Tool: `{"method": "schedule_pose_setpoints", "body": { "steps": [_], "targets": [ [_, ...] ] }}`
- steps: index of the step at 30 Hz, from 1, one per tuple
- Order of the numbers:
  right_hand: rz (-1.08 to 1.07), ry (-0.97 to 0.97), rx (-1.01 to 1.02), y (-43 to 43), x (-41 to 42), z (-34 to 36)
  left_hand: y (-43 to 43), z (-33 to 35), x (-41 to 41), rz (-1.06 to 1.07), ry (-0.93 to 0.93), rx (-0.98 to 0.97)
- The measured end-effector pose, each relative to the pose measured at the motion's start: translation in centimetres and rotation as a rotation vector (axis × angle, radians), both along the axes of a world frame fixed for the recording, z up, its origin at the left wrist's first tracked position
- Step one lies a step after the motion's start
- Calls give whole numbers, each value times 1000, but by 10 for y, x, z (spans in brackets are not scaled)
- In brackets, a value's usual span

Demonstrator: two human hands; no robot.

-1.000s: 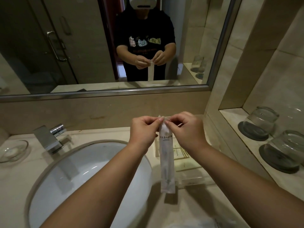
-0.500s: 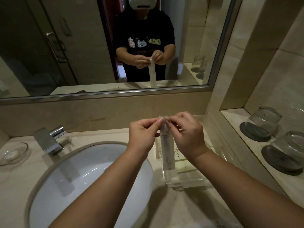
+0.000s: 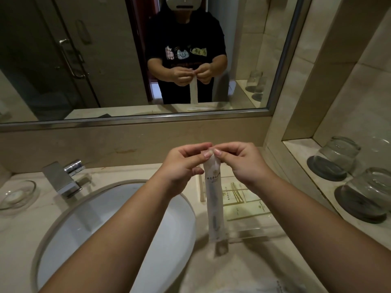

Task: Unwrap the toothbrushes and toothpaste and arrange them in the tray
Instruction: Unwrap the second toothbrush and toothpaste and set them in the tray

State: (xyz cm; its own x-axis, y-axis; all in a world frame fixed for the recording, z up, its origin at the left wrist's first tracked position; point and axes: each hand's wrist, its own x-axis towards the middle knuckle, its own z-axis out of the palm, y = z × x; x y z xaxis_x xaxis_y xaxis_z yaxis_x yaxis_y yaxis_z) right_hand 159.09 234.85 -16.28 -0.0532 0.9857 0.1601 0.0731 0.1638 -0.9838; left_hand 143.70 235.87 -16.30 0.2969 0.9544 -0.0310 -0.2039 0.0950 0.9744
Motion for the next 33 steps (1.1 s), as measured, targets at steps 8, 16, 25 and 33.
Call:
{"method": "schedule_pose_setpoints", "body": {
  "steps": [8,16,25,33],
  "targets": [
    [-102,48,25,-9,-3,2,1,1,4,108,164,149],
    [31,-278,-66,-8,8,18,0,2,0,119,391,332],
    [120,-610,78,7,8,23,4,-5,10,136,226,118],
    [-297,-831,837,0,-6,-15,14,-15,23,353,97,-143]
  ]
}}
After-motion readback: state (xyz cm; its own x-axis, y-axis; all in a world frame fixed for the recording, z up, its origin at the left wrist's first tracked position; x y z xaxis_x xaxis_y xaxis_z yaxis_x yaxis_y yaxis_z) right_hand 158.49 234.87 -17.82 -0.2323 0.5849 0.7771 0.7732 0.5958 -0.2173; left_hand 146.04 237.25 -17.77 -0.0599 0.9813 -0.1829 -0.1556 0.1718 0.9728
